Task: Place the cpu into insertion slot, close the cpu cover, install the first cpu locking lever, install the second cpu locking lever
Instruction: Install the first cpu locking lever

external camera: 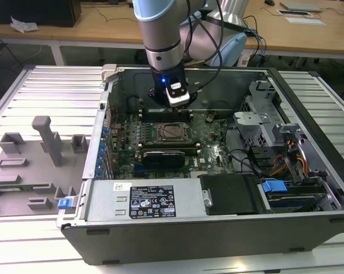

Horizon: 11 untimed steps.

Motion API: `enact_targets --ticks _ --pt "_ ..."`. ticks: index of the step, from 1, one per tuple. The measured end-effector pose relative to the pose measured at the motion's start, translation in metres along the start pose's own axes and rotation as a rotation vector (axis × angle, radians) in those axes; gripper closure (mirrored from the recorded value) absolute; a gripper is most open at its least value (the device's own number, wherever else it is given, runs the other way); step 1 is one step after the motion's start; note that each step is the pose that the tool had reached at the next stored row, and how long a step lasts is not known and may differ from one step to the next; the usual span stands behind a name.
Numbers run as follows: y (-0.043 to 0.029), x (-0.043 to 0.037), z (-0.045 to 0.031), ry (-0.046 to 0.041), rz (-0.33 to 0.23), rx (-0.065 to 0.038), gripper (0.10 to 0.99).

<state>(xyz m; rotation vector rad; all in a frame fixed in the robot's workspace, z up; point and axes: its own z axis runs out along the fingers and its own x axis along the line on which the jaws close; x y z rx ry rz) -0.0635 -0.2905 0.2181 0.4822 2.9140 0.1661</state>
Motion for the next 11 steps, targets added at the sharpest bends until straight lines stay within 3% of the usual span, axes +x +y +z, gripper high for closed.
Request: enact_targets --ticks 1,4,7,11 --pt "0.0001 -0.0004 0.0002 0.0168 0.001 0.006 0.980" --pt "0.0000 -0.0005 0.0001 0.0200 0.002 0.007 0.980" --pt "-0.0029 -0.0015 -0.0001 0.0164 -0.001 0.024 0.980" --pt "-0.0086 -0.0035 -0.0006 0.0201 -0.007 0.062 0.980"
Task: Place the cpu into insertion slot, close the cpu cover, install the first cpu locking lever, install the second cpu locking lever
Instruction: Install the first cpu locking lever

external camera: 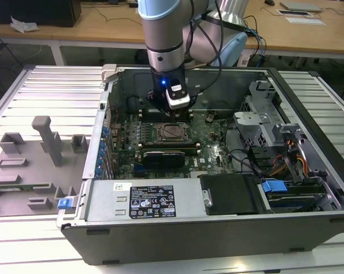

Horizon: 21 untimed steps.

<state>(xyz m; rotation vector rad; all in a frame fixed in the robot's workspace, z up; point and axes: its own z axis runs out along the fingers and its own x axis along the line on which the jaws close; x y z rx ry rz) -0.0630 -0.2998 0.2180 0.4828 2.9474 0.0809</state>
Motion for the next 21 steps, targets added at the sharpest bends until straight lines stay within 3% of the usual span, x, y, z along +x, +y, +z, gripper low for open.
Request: enact_targets --ticks 5,7,10,13,21 --pt "-0.0052 -0.0018 -0.0002 0.0129 -0.007 0.056 0.980" --pt "-0.0083 -0.0028 -0.0003 0.0172 -0.009 0.068 0.980" --pt "-0.0147 -0.0049 -0.0001 0.0192 -0.010 0.070 0.980" --pt "-0.0150 -0.0050 -0.0003 0.0204 -0.037 0.067 0.980" --pt "-0.0130 -0.0088 -0.0260 0.0205 -0.038 0.067 0.980"
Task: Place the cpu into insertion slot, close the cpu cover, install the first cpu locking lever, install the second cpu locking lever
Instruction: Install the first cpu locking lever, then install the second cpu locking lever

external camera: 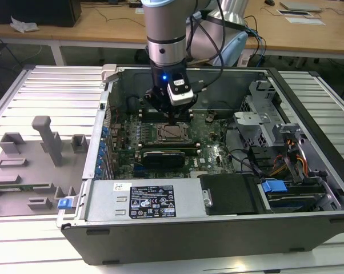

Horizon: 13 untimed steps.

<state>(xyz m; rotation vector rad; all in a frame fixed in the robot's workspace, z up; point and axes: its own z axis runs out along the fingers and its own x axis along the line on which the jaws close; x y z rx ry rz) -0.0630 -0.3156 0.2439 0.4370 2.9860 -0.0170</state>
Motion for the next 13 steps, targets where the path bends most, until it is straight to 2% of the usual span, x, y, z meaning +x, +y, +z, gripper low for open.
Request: enact_targets --ticks 13 --pt "0.0000 -0.0001 -0.0008 0.0000 0.000 0.000 0.980"
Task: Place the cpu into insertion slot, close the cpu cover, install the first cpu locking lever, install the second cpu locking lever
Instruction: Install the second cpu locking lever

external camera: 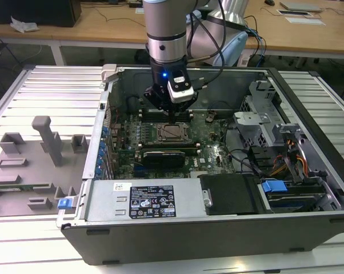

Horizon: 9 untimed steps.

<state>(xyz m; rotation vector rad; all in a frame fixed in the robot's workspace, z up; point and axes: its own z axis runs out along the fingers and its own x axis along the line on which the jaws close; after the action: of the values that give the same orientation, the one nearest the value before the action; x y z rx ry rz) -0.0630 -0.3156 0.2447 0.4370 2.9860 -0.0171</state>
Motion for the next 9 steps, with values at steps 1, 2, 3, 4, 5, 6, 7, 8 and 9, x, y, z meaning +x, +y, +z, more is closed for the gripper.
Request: enact_targets --ticks 1,2,3,4,5,6,7,8,9 --pt "0.0000 0.0000 0.0000 0.0000 0.000 0.000 0.980" --pt "0.0000 0.0000 0.0000 -0.0001 0.000 0.000 0.980" --pt "0.0000 0.0000 0.0000 -0.0001 0.000 0.000 0.980" --pt "0.0000 0.0000 0.0000 0.0000 0.000 0.000 0.980" --pt "0.0000 -0.0001 -0.0001 0.0000 0.000 0.000 0.980" --pt "0.0001 -0.0002 -0.0008 0.0000 0.000 0.001 0.980" --pt "0.0001 -0.0005 -0.0037 -0.0001 0.000 0.000 0.980" --pt "0.0001 -0.0014 -0.0101 -0.0001 0.000 0.000 0.980" --pt "0.0002 -0.0019 -0.0146 -0.0002 0.000 0.000 0.980"
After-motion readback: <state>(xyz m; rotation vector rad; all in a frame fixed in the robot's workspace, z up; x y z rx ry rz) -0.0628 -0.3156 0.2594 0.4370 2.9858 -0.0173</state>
